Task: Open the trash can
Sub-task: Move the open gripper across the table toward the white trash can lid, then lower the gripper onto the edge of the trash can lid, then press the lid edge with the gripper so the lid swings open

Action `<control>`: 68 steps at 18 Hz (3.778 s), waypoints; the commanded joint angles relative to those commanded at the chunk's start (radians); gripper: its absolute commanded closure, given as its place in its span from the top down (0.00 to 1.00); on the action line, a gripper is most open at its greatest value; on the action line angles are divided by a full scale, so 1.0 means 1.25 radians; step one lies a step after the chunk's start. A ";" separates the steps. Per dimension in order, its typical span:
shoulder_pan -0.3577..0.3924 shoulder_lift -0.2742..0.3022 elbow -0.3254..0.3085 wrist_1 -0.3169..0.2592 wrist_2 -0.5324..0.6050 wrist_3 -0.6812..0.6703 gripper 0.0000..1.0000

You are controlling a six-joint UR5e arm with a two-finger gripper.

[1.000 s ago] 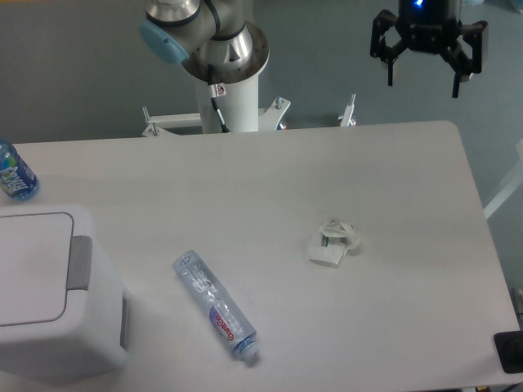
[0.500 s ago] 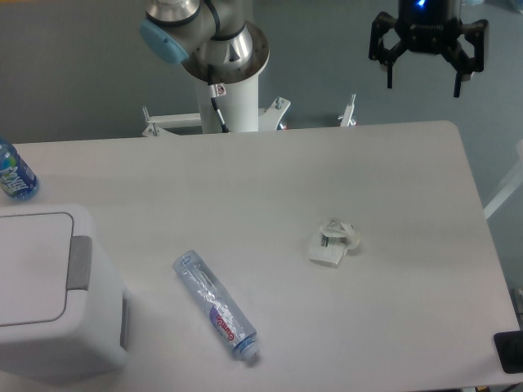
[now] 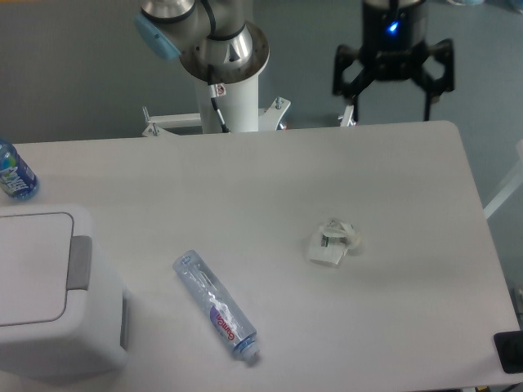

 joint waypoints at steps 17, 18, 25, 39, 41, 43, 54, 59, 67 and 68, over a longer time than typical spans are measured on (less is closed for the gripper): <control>-0.259 -0.115 0.017 0.176 -0.129 -0.467 1.00; -0.260 -0.115 0.016 0.174 -0.137 -0.479 1.00; -0.306 -0.141 0.005 0.174 -0.144 -0.491 1.00; -0.328 -0.149 0.005 0.174 -0.144 -0.507 1.00; -0.332 -0.149 0.005 0.174 -0.144 -0.508 1.00; -0.332 -0.151 0.005 0.174 -0.144 -0.510 1.00; -0.338 -0.158 0.005 0.176 -0.142 -0.511 1.00; -0.338 -0.160 0.005 0.174 -0.142 -0.511 1.00; -0.338 -0.162 0.004 0.176 -0.141 -0.511 1.00; -0.338 -0.162 0.004 0.176 -0.141 -0.511 1.00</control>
